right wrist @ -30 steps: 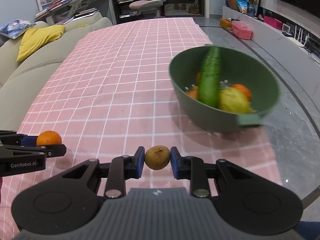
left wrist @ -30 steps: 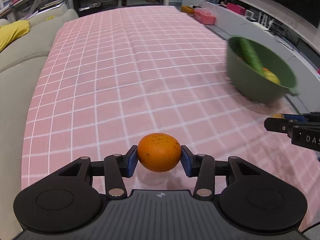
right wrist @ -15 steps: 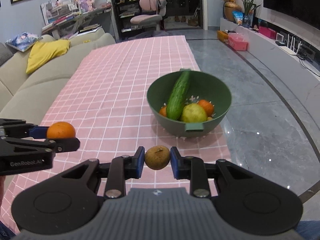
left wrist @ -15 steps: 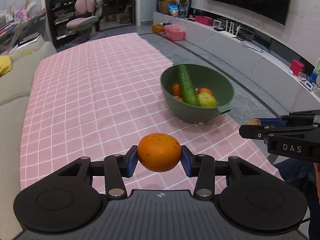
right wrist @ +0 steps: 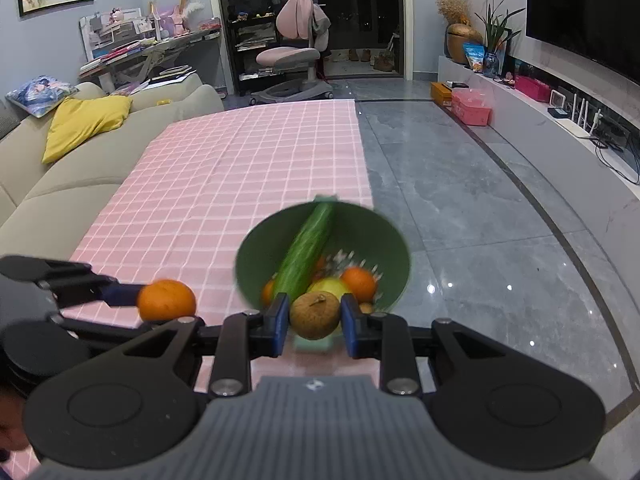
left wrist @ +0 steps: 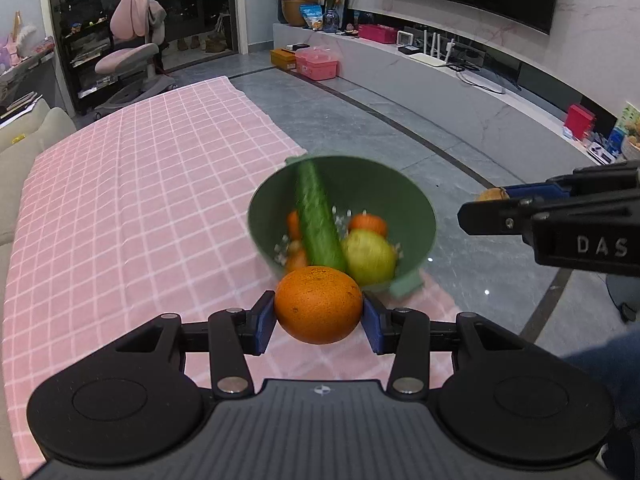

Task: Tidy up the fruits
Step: 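Carry the kiwi and orange up over the colander with both tools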

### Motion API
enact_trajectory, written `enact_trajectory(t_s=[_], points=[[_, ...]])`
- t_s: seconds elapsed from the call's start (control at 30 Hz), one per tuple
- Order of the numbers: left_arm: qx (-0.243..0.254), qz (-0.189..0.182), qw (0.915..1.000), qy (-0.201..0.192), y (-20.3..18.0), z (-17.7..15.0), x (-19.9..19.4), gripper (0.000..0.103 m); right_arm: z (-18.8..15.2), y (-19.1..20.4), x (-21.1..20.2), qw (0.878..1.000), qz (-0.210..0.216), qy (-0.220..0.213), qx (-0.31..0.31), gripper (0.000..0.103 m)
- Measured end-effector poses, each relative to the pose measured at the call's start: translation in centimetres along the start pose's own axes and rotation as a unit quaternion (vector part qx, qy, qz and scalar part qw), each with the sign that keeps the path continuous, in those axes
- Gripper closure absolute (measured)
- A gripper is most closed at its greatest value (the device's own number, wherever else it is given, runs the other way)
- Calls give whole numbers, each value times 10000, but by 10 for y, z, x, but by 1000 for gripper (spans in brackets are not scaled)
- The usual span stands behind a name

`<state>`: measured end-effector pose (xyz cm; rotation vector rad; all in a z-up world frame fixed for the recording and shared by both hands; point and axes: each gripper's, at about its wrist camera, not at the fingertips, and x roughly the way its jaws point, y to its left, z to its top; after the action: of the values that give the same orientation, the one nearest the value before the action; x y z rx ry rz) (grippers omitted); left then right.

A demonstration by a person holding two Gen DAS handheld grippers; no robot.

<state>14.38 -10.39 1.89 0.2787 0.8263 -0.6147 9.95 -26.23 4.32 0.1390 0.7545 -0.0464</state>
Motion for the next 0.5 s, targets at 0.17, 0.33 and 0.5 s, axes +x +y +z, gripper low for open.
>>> enact_trajectory(t_s=[0.17, 0.33, 0.5], points=[[-22, -148, 9998, 99, -17, 25, 44, 52, 32, -32, 37, 9997, 52, 235, 93, 79], [41, -219, 9994, 263, -31, 46, 85, 52, 49, -60, 87, 9974, 246, 581, 346, 79], [104, -220, 9987, 439, -35, 53, 113, 52, 61, -80, 130, 9938, 474, 884, 471, 79]])
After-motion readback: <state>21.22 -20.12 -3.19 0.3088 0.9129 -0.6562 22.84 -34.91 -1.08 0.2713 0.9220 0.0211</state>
